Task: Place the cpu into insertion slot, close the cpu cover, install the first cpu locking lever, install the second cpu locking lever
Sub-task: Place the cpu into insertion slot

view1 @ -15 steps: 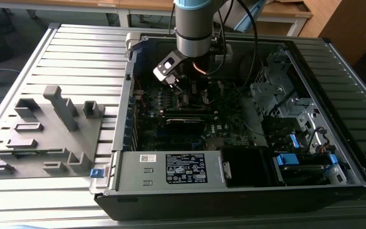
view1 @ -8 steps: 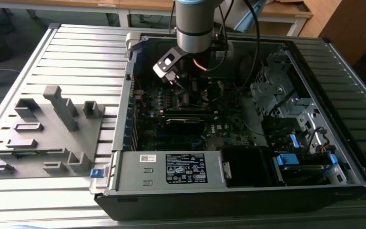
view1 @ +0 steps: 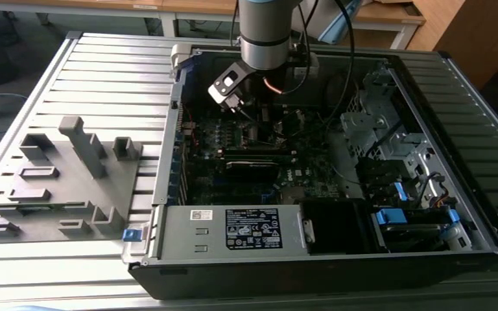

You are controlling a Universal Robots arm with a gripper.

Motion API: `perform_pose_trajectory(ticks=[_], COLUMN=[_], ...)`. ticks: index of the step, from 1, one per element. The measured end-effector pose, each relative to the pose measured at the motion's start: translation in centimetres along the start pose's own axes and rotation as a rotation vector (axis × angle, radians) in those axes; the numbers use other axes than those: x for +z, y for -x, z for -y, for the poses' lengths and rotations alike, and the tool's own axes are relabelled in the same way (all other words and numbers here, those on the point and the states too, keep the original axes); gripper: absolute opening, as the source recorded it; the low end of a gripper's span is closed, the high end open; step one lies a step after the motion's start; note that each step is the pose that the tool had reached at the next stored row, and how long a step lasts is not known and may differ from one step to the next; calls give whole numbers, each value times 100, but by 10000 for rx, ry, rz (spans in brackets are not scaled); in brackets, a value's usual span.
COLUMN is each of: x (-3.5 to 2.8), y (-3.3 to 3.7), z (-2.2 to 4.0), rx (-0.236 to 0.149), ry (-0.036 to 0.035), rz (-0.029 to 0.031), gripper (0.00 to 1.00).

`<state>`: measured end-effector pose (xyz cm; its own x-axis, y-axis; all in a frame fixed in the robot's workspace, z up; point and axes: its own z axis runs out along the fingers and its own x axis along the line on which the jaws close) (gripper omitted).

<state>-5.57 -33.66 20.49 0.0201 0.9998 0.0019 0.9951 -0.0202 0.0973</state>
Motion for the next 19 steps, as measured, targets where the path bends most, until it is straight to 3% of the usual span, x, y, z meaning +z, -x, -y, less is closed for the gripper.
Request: perform_pose_trajectory(ticks=[3, 7, 8, 10, 13, 15, 19], x=[0, 0, 0, 0, 0, 0, 0], y=[0, 0, 0, 0, 0, 0, 0], z=[0, 0, 0, 0, 0, 0, 0], rx=[0, -1, -1, -1, -1, -1, -1], ry=[0, 0, 0, 0, 0, 0, 0], rz=[2, 3, 3, 5, 6, 7, 9], gripper=[60, 41, 41, 29, 24, 12, 11])
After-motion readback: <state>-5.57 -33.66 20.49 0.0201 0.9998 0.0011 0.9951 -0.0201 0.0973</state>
